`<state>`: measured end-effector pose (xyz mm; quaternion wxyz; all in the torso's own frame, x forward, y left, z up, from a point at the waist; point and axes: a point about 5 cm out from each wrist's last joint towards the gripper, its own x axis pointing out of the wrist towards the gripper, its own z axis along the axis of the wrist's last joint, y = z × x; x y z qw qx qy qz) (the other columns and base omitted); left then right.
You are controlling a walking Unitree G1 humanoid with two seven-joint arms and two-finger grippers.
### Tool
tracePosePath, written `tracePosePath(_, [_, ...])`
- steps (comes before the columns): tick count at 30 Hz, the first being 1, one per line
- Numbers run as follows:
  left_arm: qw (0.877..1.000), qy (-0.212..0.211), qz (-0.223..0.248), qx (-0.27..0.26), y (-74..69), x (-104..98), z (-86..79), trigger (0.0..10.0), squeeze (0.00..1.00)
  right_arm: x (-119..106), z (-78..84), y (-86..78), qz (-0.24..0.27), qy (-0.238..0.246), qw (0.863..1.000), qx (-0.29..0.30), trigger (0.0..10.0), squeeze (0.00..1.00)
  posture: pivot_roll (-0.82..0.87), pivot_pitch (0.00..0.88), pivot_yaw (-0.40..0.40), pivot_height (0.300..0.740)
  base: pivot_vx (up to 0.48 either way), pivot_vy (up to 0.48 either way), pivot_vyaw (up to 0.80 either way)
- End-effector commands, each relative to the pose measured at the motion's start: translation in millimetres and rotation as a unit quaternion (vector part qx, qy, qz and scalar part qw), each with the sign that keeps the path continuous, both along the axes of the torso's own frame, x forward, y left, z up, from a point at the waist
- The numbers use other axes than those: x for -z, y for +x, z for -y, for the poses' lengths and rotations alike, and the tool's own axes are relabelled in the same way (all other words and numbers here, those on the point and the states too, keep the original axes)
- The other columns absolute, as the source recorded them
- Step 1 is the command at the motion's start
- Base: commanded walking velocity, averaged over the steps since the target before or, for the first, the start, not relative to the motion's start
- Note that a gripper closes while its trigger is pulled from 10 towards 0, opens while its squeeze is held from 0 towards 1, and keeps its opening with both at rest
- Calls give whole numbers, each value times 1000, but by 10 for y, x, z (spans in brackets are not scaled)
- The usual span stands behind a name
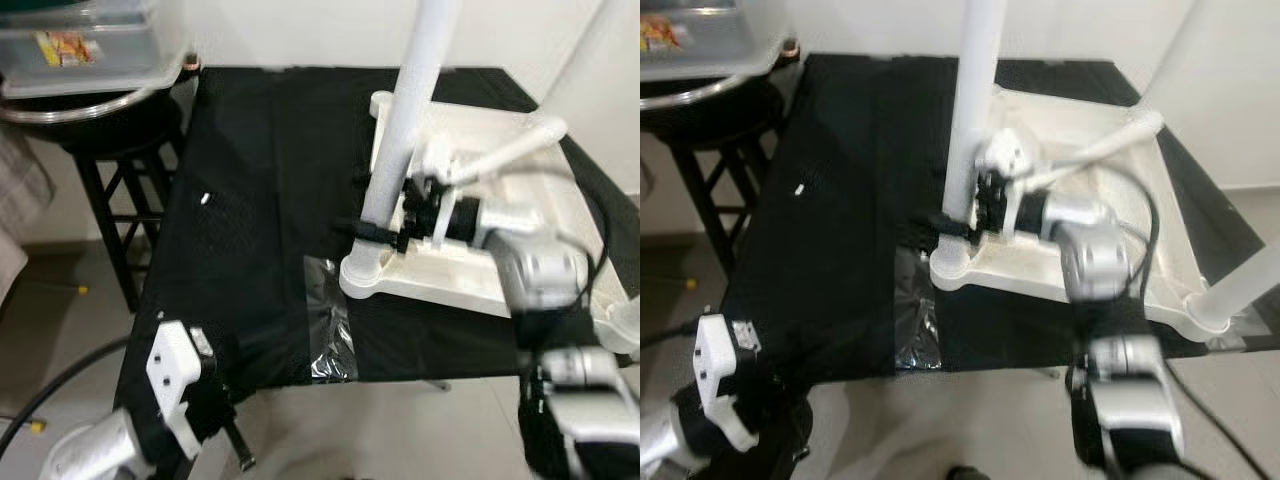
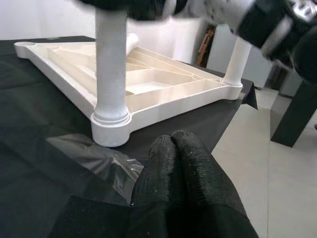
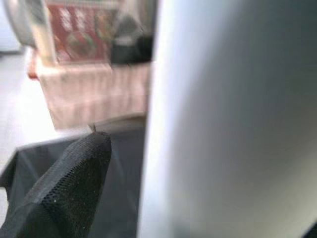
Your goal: Building children table
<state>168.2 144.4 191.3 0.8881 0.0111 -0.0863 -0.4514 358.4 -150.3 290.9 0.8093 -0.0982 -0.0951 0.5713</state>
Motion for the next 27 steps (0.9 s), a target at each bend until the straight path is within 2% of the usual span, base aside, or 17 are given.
tracePosePath(1, [1000,1,-1,2,-39,-21,-4,10000,0,132,22,28,-29,4,999,-18,10000,0,99,221,-88,740,0,0,0])
tracePosePath(4, [1000,2,-4,-1,-53,-19,-13,10000,0,131,56,70,-50,22,998,-31,10000,0,103,225,-88,740,0,0,0])
tracePosePath(5, [1000,2,-5,-1,-63,-19,-15,10000,0,139,71,81,-57,27,997,-34,2471,0,109,230,-89,740,0,0,0])
tracePosePath(6, [1000,2,-7,-3,-78,-17,-16,10000,0,170,99,97,-65,26,997,-40,0,0,113,235,-89,740,0,0,0])
tracePosePath(15, [1000,1,-9,-5,-96,-19,-17,10000,0,252,205,99,-86,24,993,-73,0,0,109,236,-86,740,0,0,0])
tracePosePath(22, [1000,-1,-4,-3,-58,-18,-1,10000,0,404,326,-1,-83,28,994,-64,0,0,89,211,-87,740,0,0,0])
tracePosePath(23, [1000,-1,-3,-3,-50,-14,-4,10000,0,491,285,-39,-59,18,998,-14,0,0,82,204,-96,740,0,0,0])
tracePosePath(25, [1000,-1,-3,-3,-49,-13,-5,10000,0,511,275,-43,-52,15,999,-2,0,0,82,204,-96,740,0,0,0])
tracePosePath(26, [1000,-1,-2,-3,-45,-14,-8,10000,0,624,133,-58,-56,47,992,106,0,0,75,197,-96,740,0,0,0])
tracePosePath(27, [1000,-1,-1,-3,-35,-15,-20,10000,0,805,36,-134,-62,59,968,236,0,0,63,199,-86,740,0,0,0])
